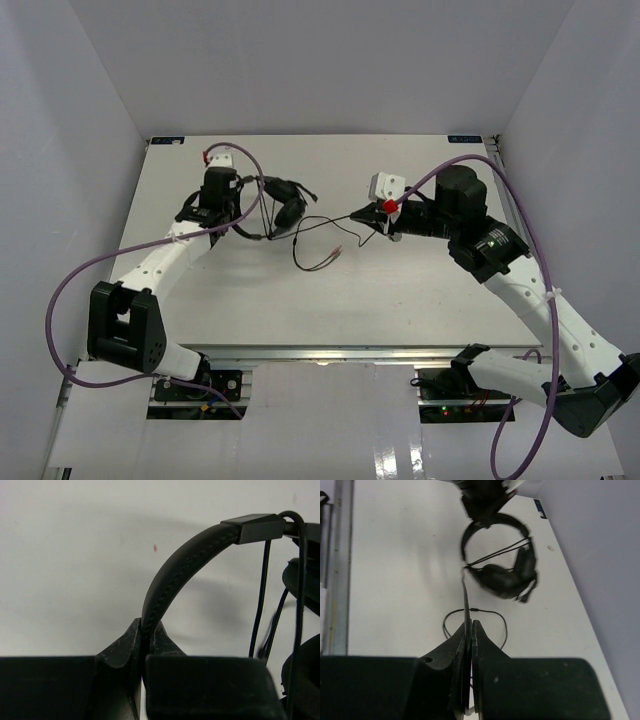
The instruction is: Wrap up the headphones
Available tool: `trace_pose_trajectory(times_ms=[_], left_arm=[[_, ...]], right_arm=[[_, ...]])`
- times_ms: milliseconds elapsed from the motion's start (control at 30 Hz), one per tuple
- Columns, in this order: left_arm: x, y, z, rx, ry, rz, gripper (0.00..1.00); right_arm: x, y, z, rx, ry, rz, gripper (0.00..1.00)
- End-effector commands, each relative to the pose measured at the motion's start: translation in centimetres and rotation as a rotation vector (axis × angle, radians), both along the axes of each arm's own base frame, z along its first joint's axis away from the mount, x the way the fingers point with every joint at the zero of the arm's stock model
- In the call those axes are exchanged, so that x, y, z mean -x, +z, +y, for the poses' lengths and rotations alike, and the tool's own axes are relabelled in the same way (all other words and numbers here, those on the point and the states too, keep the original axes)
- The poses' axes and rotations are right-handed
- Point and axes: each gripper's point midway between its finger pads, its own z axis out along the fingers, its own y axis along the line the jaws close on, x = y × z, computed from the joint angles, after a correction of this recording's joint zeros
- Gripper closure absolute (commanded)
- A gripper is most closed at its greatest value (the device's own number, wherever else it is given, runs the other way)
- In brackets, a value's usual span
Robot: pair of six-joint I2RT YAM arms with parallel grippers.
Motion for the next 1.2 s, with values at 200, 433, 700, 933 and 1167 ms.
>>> trace_pose_trajectory(times_ms=[200,433,700,933,1167], left_arm=[[10.4,-0.6,-15.8,-0.054,-0.734,0.006,1.0],[13.7,5.6,-17.4,0.124,-0.797,-0.132,1.0],[16.0,9.9,-17.3,0.239,-0.831,-0.189,1.0],[17.2,15.7,-18.2,0.354,-0.875,-0.274,1.0],[17.1,24.0,-19.7,0.485,-0.894,-0.392,1.0]], right_arm=[[-6.8,1.4,0.6,0.011,-0.185,-0.096,0.92],[-9.7,-4.4,-1.2,0.056,-0.278,-0.023,0.92],[-11.0,-6.8,-2.7,0.04,-0.312,0.053,0.92],[-11.3,-9.5,-1.9,0.021,-0.269,0.191,0.92],[-8.5,-12.6,-0.2,-0.035,-0.112,0.35,0.92]])
